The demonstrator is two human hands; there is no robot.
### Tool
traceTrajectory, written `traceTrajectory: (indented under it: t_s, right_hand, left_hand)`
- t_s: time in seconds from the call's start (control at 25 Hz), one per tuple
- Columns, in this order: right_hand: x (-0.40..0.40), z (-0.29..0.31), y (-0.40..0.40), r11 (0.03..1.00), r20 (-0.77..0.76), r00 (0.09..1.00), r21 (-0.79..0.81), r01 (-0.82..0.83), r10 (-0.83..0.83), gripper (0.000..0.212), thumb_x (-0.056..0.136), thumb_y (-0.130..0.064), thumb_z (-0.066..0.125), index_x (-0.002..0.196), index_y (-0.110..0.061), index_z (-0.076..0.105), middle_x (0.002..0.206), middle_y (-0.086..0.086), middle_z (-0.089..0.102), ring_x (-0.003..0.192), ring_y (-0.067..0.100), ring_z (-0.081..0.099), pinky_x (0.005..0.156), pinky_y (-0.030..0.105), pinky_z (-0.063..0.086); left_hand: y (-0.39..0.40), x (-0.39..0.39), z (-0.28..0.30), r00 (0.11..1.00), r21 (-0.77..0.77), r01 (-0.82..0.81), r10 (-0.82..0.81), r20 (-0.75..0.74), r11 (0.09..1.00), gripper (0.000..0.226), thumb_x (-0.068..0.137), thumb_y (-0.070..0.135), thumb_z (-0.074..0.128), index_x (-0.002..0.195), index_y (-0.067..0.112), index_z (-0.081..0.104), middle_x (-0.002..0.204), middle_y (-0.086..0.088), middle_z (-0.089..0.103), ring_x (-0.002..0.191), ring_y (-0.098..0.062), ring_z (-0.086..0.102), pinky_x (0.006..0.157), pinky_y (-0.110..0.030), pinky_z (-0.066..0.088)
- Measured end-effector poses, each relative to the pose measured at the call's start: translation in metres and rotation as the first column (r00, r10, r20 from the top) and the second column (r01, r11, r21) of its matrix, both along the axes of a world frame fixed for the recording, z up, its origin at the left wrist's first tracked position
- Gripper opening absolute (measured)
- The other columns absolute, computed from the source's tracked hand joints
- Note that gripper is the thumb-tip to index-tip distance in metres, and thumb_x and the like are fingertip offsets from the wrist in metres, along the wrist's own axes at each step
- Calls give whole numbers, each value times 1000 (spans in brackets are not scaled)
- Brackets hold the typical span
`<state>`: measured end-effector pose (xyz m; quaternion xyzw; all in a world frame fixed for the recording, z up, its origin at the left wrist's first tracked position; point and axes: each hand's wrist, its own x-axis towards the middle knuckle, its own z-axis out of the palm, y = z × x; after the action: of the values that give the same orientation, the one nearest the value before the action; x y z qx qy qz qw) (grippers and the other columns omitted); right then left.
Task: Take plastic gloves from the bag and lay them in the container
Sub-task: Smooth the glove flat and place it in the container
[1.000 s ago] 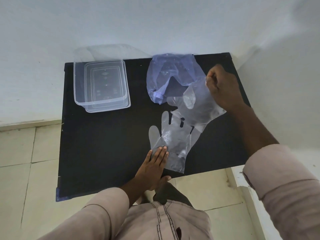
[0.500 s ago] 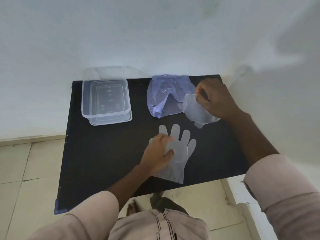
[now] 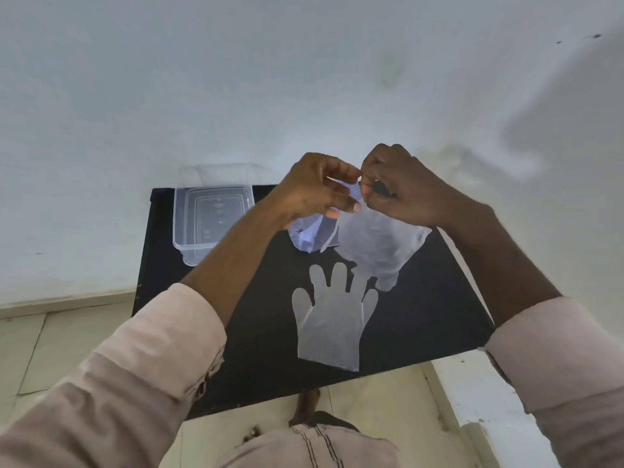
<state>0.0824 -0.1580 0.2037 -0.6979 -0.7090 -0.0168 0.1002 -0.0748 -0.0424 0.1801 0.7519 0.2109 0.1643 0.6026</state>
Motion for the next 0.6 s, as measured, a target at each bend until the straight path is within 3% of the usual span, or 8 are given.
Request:
traceTrajectory:
  t_s: [0.12, 0.28, 0.4, 0.44, 0.52, 0.6]
  right_hand:
    - [-9, 10, -5, 999, -45, 998, 8, -33, 34, 26, 78, -34, 49, 84, -14, 64, 101, 5, 56, 93, 28, 53, 78, 49, 48]
    - [-26, 24, -6, 999, -141, 990, -9, -31, 30, 26, 77, -35, 49, 84, -15, 65, 102, 3, 56, 95, 24, 53, 81, 40, 46]
    - [-28, 30, -18, 974, -335, 929, 101, 202, -158, 16, 85, -29, 63, 95, -16, 62, 101, -1, 60, 90, 15, 60, 69, 21, 47]
    - [-26, 28, -25, 928, -467, 847, 129, 349, -253, 22, 86, -32, 66, 101, -17, 61, 103, -4, 62, 89, 12, 62, 64, 17, 46]
    - [-22, 14, -41, 825, -719, 584, 25, 564, -378, 36, 85, -41, 66, 112, -20, 56, 109, -6, 65, 93, 11, 65, 60, 23, 48]
    - [-22, -9, -49, 813, -875, 263, -215, 541, -406, 40, 80, -44, 68, 110, -21, 56, 117, -1, 64, 103, 17, 64, 62, 29, 49]
  left_hand:
    - [2, -9, 7, 989, -45, 128, -131, -66, 991, 43, 70, 2, 83, 111, 2, 70, 107, -7, 72, 90, -19, 72, 67, -28, 61]
    - [-2, -12, 5, 980, -41, 173, -176, -91, 984, 27, 76, 6, 79, 102, 1, 74, 97, -10, 74, 85, -16, 71, 70, -30, 62]
    - [2, -18, 4, 995, -71, 97, -100, -32, 993, 19, 78, 9, 79, 95, 2, 76, 88, -12, 76, 79, -15, 73, 66, -30, 61]
    - [5, -22, 3, 997, -82, 75, -76, -14, 994, 19, 77, 10, 79, 94, 2, 76, 87, -12, 76, 79, -14, 73, 66, -30, 60]
    - [11, -30, 2, 998, -96, 56, -56, 7, 994, 21, 77, 11, 80, 94, 0, 76, 91, -15, 76, 81, -15, 73, 68, -31, 61]
    - [15, -38, 3, 998, -94, 59, -58, 16, 994, 22, 78, 12, 79, 96, -1, 75, 94, -18, 75, 83, -17, 73, 71, -32, 61]
